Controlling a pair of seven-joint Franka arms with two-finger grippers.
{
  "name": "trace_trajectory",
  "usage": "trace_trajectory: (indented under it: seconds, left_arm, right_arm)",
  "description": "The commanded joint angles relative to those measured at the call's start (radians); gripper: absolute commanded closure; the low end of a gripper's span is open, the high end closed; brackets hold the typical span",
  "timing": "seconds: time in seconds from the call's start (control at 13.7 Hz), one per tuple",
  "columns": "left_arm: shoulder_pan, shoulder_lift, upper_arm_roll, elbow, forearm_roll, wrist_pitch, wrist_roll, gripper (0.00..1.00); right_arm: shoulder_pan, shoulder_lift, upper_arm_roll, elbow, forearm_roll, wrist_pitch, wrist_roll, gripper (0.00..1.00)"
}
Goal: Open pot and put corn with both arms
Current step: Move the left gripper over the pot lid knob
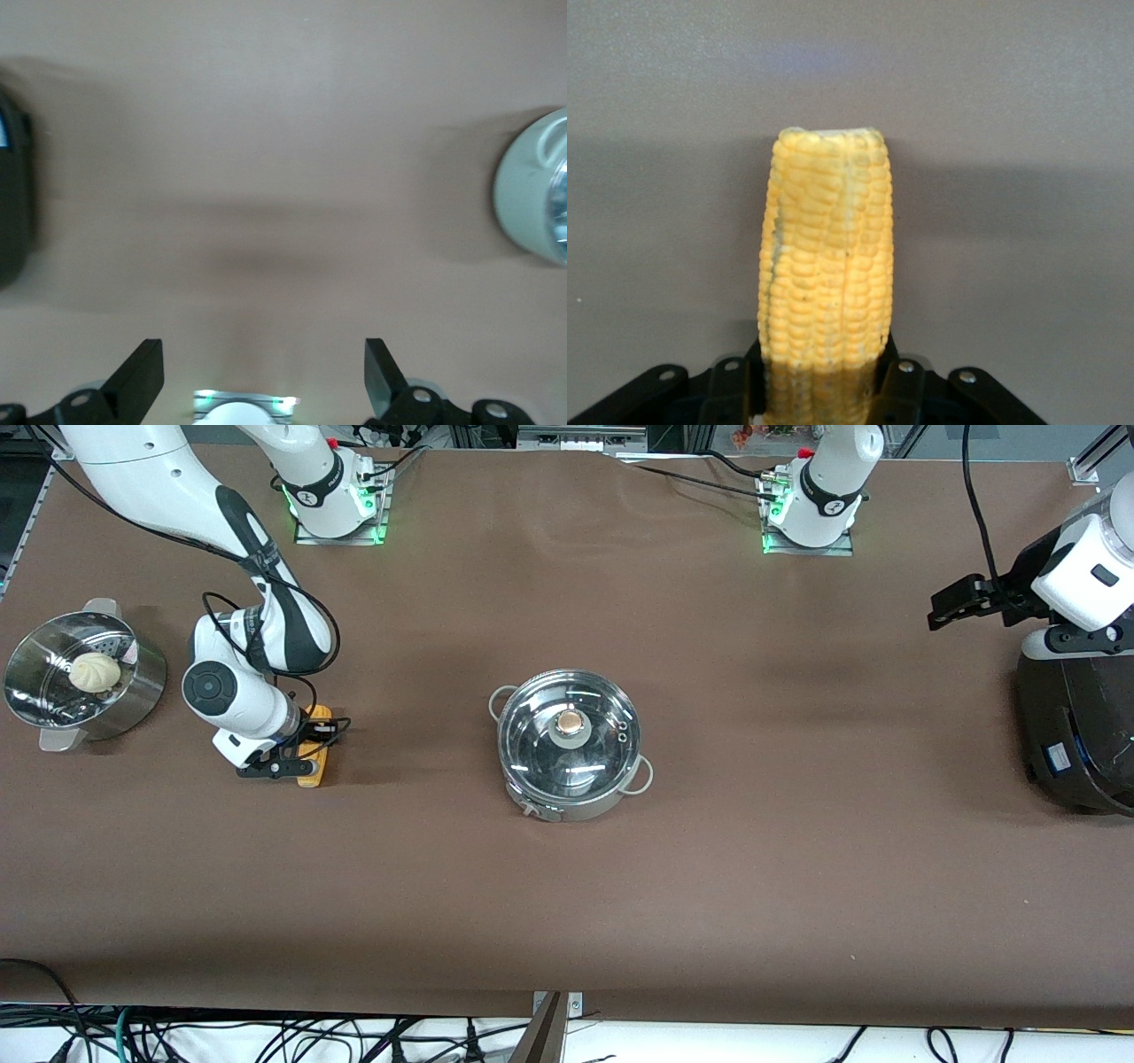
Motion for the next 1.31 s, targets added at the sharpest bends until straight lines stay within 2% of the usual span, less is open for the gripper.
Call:
trace_trajectory:
  seconds: [0.0,0.15,0.29,0.44,0.58,0.73,0.88,1.24]
  left_arm:
    - [-0.038,0.036,-0.014,0.017,-0.034,0.015,-0.079,0.0]
    - [-0.07,0.067,-0.016,0.027,-0.037,0.018,-0.122,0.0]
    - [-0.096,0.093,-0.023,0.041,-0.035,0.077,-0.176,0.0]
    - [-0.179,0.123,-0.025,0.043,-0.035,0.11,-0.271,0.0]
    - [-0.228,0.171,-0.069,0.049,-0.038,0.125,-0.36,0.0]
    - [-0.253,0.203,-0.12,0.049,-0.041,0.229,-0.476,0.0]
    - [-0.322,0.255,-0.123,0.061,-0.063,0.318,-0.602,0.0]
    - [-0.464,0.462,-0.123,0.2,-0.061,0.444,-0.829,0.0]
  right_arm:
    - [0.002,-0.008,0.001,0.002,-0.018,0.002,-0.005,1.0]
    - [0.002,-0.008,0.001,0.002,-0.018,0.002,-0.005,1.0]
    - [0.002,-0.008,0.001,0.002,-0.018,0.002,-0.005,1.0]
    - [0.002,-0.008,0.001,0.002,-0.018,0.002,-0.005,1.0]
    - [0.002,-0.006,0.001,0.002,-0.018,0.002,-0.005,1.0]
    - [0.002,-0.006,0.001,0.002,-0.018,0.002,-0.003,1.0]
    - [0.002,-0.005,0.001,0.002,-0.018,0.002,-0.003,1.0]
    - [0.002,-0.006,0.001,0.002,-0.018,0.002,-0.003,1.0]
